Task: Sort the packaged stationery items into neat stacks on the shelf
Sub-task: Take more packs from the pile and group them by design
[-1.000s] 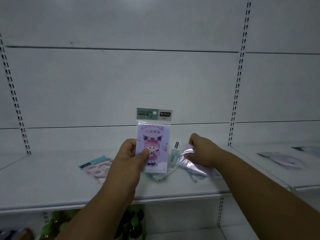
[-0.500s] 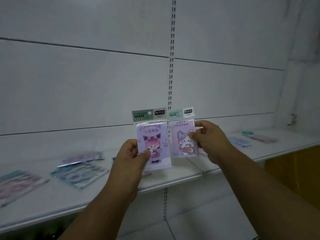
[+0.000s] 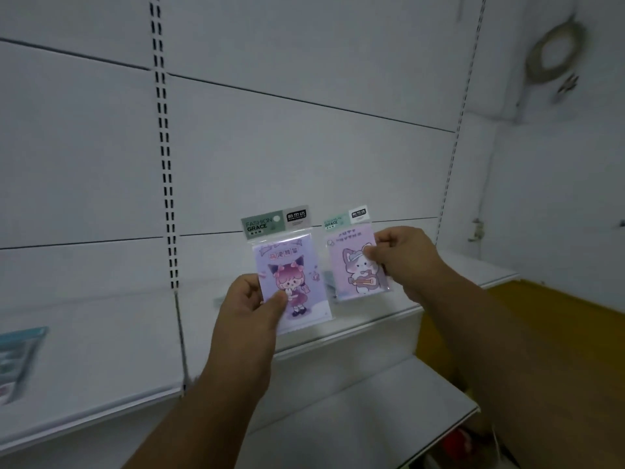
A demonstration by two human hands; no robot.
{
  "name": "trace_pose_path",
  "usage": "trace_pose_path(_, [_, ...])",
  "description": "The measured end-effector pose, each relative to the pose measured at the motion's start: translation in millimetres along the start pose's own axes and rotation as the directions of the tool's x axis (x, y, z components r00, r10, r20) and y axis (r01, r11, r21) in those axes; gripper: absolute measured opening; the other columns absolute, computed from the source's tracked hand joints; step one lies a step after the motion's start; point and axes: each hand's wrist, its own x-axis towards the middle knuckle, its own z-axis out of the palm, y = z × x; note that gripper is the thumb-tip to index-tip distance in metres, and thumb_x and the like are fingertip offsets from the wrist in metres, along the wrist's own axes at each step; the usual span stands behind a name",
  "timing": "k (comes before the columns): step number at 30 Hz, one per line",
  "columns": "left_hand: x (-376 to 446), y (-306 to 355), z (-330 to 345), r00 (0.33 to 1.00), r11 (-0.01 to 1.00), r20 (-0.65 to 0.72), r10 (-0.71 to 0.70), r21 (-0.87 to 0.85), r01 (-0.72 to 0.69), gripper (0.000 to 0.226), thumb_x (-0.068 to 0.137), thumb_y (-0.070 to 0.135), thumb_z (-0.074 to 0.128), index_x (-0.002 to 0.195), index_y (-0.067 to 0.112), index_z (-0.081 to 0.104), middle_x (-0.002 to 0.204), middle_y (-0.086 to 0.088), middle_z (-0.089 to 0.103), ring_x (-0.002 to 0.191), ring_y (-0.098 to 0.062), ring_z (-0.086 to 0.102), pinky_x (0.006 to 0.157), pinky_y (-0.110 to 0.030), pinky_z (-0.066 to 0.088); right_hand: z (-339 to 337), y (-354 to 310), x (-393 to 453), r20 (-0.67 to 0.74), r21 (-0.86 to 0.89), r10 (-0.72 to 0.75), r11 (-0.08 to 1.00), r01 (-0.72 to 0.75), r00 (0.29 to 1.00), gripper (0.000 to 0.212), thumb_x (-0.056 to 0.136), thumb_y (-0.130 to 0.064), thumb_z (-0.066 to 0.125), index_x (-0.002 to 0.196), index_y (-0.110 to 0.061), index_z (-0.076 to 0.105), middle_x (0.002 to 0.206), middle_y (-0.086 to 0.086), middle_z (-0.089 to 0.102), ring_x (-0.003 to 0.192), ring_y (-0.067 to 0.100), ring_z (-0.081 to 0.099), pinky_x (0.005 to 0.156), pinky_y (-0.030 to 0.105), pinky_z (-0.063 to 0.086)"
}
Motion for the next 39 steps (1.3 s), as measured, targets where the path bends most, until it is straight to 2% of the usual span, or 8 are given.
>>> trace_pose_path(13, [104.1,-38.9,57.2,0.992,0.992,-0.122,-0.02,0.119,0.034,0.008,0.087,0.008,0.065,0.09,0.016,0.064,0.084,-0.007,0.075,0.076,-0.026,0.071,0.067,-0.041,0.055,33.0,73.7,144.5,0.162,-0.11,0.202,0.976,-0.186,0.966,0.019,0.078,-0.004,0.075,0.088,0.009,0.066,0.087,0.025,0.072,0.076,0.035,0.072,0.077,0.05,0.059])
trace_pose_path(18, [117.5,-56.7,78.1,0.986,0.972,-0.163,0.028,0.236,0.011,0.01,0.086,0.009,0.065,0.083,0.018,0.063,0.058,0.014,0.067,0.046,0.003,0.059,0.041,-0.016,0.041,49.5,104.0,162.3,0.324,-0.512,0.137,0.858,0.051,0.936,0.03,0.077,-0.026,0.077,0.073,-0.001,0.062,0.074,0.017,0.062,0.073,0.028,0.063,0.073,0.035,0.053])
trace_pose_path(22, [124.2,-65.8,102.1,0.974,0.962,-0.222,-0.032,0.259,0.09,0.008,0.084,0.008,0.068,0.085,0.015,0.067,0.076,0.001,0.075,0.073,-0.021,0.071,0.064,-0.043,0.058,49.4,112.3,176.5,0.412,-0.633,0.052,0.735,0.245,0.91,0.036,0.074,-0.036,0.077,0.074,-0.003,0.063,0.066,0.009,0.058,0.065,0.022,0.058,0.067,0.033,0.052])
trace_pose_path(25, [130.1,-71.8,118.0,0.968,0.946,-0.246,-0.052,0.299,0.127,0.006,0.085,0.011,0.069,0.089,0.015,0.067,0.085,-0.003,0.076,0.081,-0.026,0.072,0.079,-0.052,0.058,44.0,103.8,190.2,0.406,-0.433,-0.098,0.855,0.285,0.909,0.031,0.089,-0.032,0.059,0.074,-0.005,0.061,0.074,0.011,0.062,0.067,0.023,0.056,0.061,0.029,0.043])
trace_pose_path(28, [138.0,-78.0,129.8,0.961,0.941,-0.27,-0.058,0.308,0.143,0.006,0.087,0.014,0.068,0.093,0.015,0.067,0.086,-0.002,0.077,0.078,-0.021,0.074,0.076,-0.048,0.06,38.3,89.5,201.9,0.556,0.153,-0.018,0.985,-0.081,0.831,0.034,0.092,-0.037,0.052,0.086,-0.006,0.065,0.071,0.009,0.066,0.05,0.018,0.053,0.044,0.026,0.039])
trace_pose_path(31, [143.3,-86.2,140.4,0.948,0.914,-0.304,-0.091,0.353,0.201,0.005,0.087,0.017,0.069,0.091,0.015,0.068,0.078,0.001,0.077,0.069,-0.015,0.074,0.068,-0.04,0.062,41.2,91.9,209.5,0.65,0.124,-0.096,0.992,0.019,0.754,0.03,0.088,-0.032,0.066,0.084,-0.002,0.06,0.065,0.01,0.065,0.043,0.013,0.053,0.04,0.025,0.041])
trace_pose_path(34, [149.0,-92.1,142.1,0.933,0.778,-0.35,-0.081,0.562,0.279,0.01,0.083,0.024,0.073,0.079,0.016,0.068,0.069,0.001,0.074,0.06,-0.012,0.072,0.061,-0.034,0.062,51.6,102.9,218.6,0.632,-0.019,-0.075,0.994,0.112,0.772,0.027,0.083,-0.02,0.073,0.074,0.001,0.057,0.053,0.01,0.063,0.033,0.01,0.052,0.035,0.02,0.041])
trace_pose_path(39, [166.9,-98.6,144.5,0.931,0.31,-0.358,0.068,0.895,0.321,0.035,0.069,0.041,0.08,0.072,0.025,0.048,0.069,0.007,0.056,0.065,-0.014,0.062,0.062,-0.032,0.055,67.1,120.8,228.1,0.636,-0.323,-0.039,0.894,0.311,0.771,0.032,0.072,-0.031,0.081,0.067,-0.005,0.062,0.054,0.007,0.063,0.038,0.014,0.055,0.039,0.02,0.043])
